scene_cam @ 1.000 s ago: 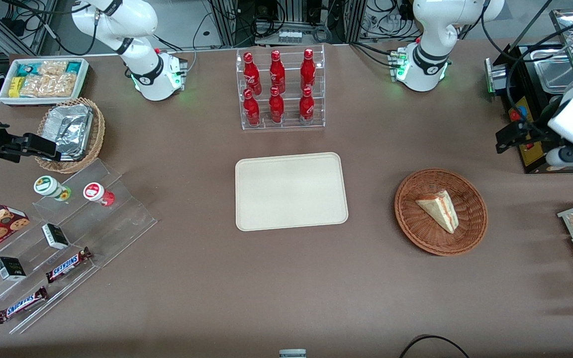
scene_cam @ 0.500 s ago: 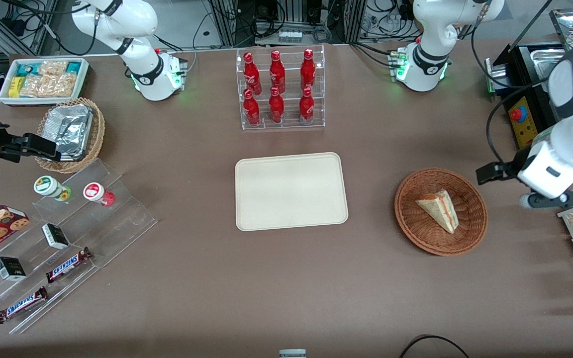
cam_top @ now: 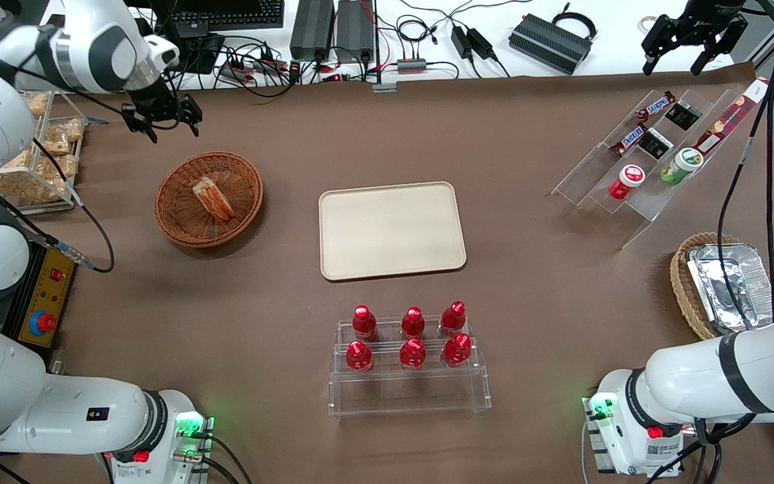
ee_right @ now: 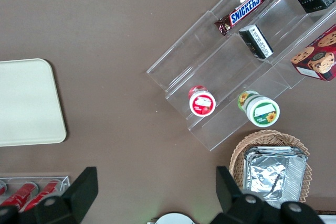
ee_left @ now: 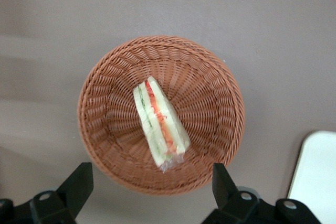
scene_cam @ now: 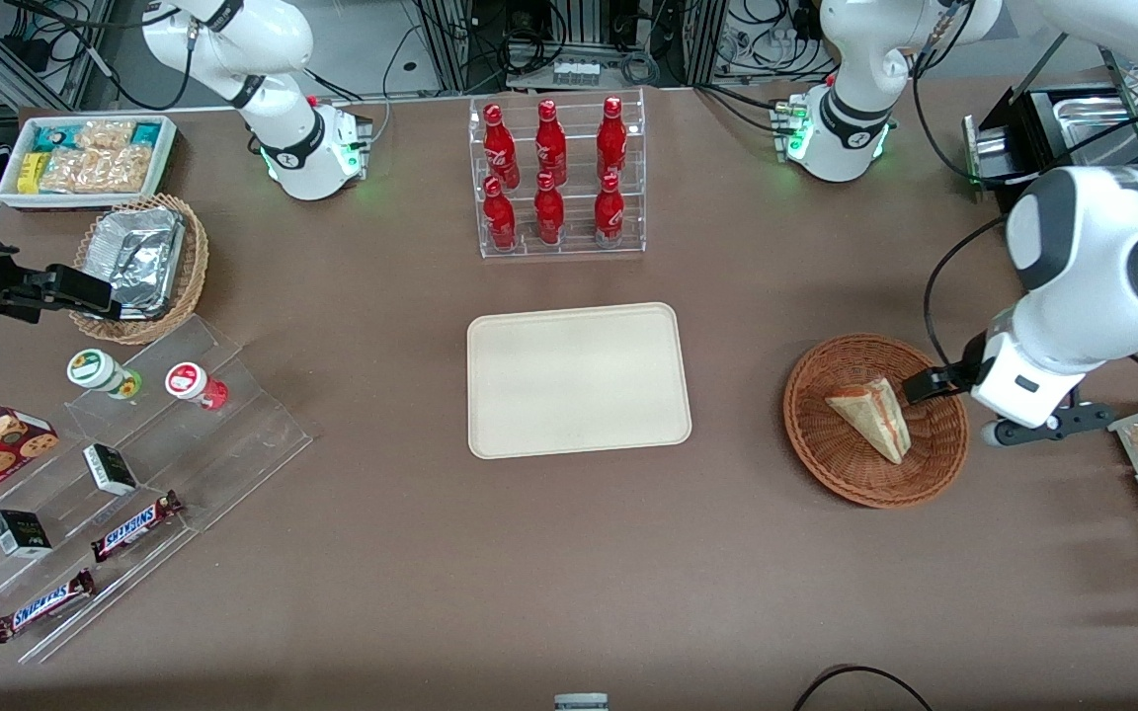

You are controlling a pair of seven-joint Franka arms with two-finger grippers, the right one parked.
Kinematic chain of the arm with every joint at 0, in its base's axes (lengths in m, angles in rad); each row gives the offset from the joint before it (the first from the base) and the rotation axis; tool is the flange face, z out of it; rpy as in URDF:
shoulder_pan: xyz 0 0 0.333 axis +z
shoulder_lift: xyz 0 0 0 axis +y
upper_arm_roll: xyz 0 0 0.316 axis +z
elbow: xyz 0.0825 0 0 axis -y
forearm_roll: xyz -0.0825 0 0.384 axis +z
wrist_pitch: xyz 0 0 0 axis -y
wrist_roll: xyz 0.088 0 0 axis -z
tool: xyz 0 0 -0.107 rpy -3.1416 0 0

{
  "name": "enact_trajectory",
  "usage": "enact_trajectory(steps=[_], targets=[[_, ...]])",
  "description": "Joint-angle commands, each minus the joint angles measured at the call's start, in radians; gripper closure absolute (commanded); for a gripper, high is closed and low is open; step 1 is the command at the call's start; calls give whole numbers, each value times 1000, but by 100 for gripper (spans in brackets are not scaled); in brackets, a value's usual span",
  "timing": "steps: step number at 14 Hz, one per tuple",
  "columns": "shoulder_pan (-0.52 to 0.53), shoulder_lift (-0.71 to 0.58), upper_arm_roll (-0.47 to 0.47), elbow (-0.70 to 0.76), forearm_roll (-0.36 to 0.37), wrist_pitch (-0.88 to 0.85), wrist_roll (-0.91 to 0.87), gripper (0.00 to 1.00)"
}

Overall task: Place sandwich from basket to tray
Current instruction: 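Lower the open left gripper around the wrapped sandwich and close it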

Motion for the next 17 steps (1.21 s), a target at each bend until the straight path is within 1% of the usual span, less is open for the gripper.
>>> enact_trajectory(steps=[1, 4, 5, 7, 10, 15, 17], targets=[[1, -72, -3, -153, -8, 150, -155, 0], [-2, -84, -5, -245, -8, 288, -330, 0], [-9, -87, -5, -284, -8, 334, -364, 0], [-10, -86, -5, -335, -8, 422, -381, 0], [-28, -56, -5, -341, -8, 443, -390, 0], [-32, -14, -5, -378, -8, 523, -407, 0], [-32, 13, -5, -378, -8, 529, -409, 0]])
